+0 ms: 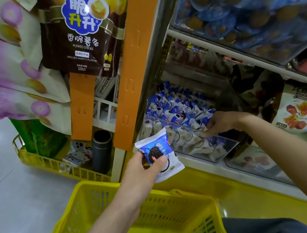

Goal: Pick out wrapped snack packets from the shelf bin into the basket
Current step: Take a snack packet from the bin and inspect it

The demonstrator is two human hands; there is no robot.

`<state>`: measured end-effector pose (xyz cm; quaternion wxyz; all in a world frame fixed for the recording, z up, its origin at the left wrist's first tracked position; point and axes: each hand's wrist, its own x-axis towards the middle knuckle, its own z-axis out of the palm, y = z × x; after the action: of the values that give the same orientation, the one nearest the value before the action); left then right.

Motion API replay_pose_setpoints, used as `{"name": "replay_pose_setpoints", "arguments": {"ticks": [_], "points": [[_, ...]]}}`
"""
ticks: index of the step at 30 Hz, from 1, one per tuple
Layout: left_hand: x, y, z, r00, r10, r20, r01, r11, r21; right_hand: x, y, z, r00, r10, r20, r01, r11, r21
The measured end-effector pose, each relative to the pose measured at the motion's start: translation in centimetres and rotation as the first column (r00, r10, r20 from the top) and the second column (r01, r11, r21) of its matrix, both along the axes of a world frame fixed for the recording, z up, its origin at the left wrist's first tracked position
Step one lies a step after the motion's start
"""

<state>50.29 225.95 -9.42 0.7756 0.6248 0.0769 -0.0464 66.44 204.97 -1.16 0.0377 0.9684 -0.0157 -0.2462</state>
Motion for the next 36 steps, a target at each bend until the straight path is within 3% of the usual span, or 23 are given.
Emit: {"name": "replay_pose_setpoints", "arguments": {"ticks": [5, 11, 14, 16, 17, 19, 23, 28, 36], "points": [[0.2, -0.2, -0.2, 1.0, -0.003, 0.0, 0.003, 1.0, 0.006, -0.1, -0.8, -0.4, 0.987, -0.091, 0.131, 0.052, 0.959, 0.277], [0.2, -0.4, -0.2, 1.0, 0.0, 0.013, 0.0, 1.0, -0.013, -2.2, -0.6, 0.2, 0.865, -0.22, 0.451, 0.051, 0.933, 0.356], [0.2, -0.5, -0.1, 1.0, 0.004, 0.027, -0.004, 1.0, -0.029, -4.3, -0.4, 2.0, 0.701, -0.191, 0.687, -0.174, 0.888, 0.425], [0.0, -0.5, 0.1, 0.998, 0.004, 0.058, -0.002, 0.999, -0.037, -6.1, 0.3, 3.0, 0.584, -0.153, 0.797, -0.392, 0.807, 0.442], [-0.1, -0.5, 0.3, 0.997, 0.003, 0.078, 0.001, 0.999, -0.042, -7.0, 0.9, 3.4, 0.575, -0.147, 0.805, -0.462, 0.754, 0.467], [-0.3, -0.4, 0.5, 0.994, 0.003, 0.107, 0.003, 0.999, -0.054, -8.8, 2.1, 3.7, 0.637, -0.112, 0.762, -0.519, 0.669, 0.532], [-0.9, -0.1, 0.9, 0.984, -0.006, 0.177, 0.02, 0.997, -0.076, -11.6, 4.2, 2.4, 0.799, 0.022, 0.6, -0.488, 0.606, 0.628], [-1.7, -0.1, 1.0, 0.98, -0.065, 0.187, 0.083, 0.993, -0.089, -12.7, 5.5, 0.6, 0.839, 0.059, 0.541, -0.475, 0.563, 0.676], [-1.7, 0.5, 0.8, 0.965, -0.254, 0.068, 0.263, 0.94, -0.217, -13.8, 5.6, 0.3, 0.977, 0.004, 0.212, -0.198, 0.383, 0.903]]}}
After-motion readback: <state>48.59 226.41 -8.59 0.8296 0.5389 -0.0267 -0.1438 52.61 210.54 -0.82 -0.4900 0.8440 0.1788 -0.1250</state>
